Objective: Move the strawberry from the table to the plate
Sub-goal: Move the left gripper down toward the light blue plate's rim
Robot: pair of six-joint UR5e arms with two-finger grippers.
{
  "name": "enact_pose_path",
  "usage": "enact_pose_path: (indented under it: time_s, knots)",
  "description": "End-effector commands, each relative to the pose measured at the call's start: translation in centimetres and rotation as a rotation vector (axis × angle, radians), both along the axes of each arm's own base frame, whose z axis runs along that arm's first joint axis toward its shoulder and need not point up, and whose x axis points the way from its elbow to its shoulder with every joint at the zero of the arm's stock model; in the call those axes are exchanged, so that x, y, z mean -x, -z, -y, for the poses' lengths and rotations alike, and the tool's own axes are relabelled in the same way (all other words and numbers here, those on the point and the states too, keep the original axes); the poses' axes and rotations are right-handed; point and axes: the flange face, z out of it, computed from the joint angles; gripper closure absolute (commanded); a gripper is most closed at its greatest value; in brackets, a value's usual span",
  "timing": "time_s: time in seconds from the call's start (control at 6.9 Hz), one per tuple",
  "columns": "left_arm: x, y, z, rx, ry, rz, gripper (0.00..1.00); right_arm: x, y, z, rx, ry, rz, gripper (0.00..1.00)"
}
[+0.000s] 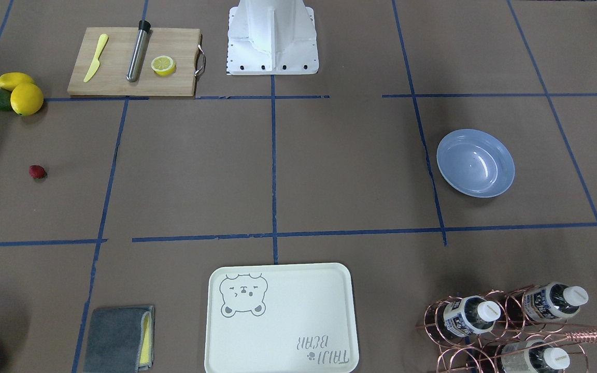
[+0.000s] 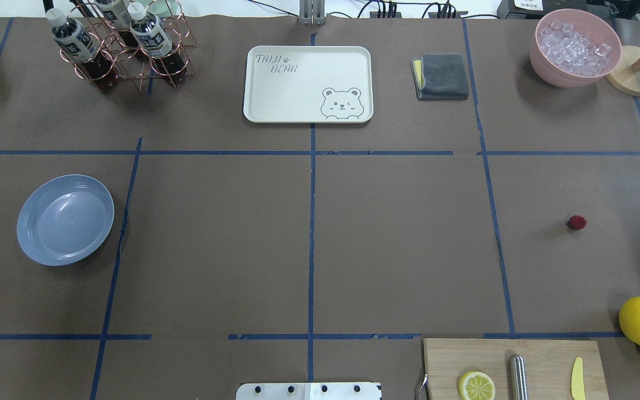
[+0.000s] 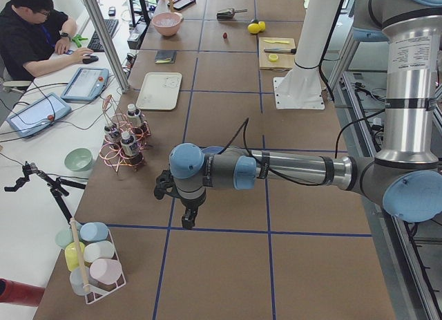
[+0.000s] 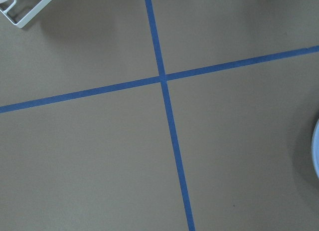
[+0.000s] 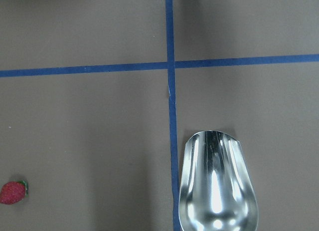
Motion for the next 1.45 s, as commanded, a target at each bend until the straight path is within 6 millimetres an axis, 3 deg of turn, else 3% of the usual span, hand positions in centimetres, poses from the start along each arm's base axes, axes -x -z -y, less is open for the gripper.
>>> enact_pose_path:
  time_s: [0.0, 0.14, 0.43, 0.58, 0.87, 1.01, 1.16, 1.3]
  knots:
    - [-0.8, 1.0, 0.8, -0.078, -0.018, 0.008, 0.00, 0.1, 2.6, 1.1, -0.124, -0.003, 0.002, 0.00]
    - [-1.1, 1.6, 1.1, -0.109, -0.024, 0.007, 0.00, 0.1, 3.7, 1.6, -0.251, -0.006, 0.002, 0.00]
    - [-2.1, 3.3, 3.5, -0.279, -0.038, 0.003, 0.00, 0.4, 4.2, 2.6, -0.242, -0.048, 0.024, 0.00]
    - [-2.1, 5.8, 4.1, -0.478, -0.035, 0.000, 0.00, 0.5, 4.3, 2.6, -0.235, -0.051, 0.036, 0.00]
    - [-2.2, 5.2, 4.5, -0.630, -0.037, -0.011, 0.00, 0.4, 4.2, 2.6, -0.246, -0.045, 0.033, 0.00]
    - [-4.0, 5.9, 4.7, -0.582, -0.011, -0.065, 0.00, 0.4, 4.2, 2.6, -0.256, -0.050, 0.035, 0.00]
    - [-7.2, 5.8, 3.8, -0.586, -0.017, -0.110, 0.00, 0.4, 4.3, 2.5, -0.259, -0.053, 0.037, 0.00]
    - [-11.6, 5.1, 2.8, -0.517, -0.056, -0.160, 0.00, 0.4, 4.3, 2.5, -0.251, -0.060, 0.037, 0.00]
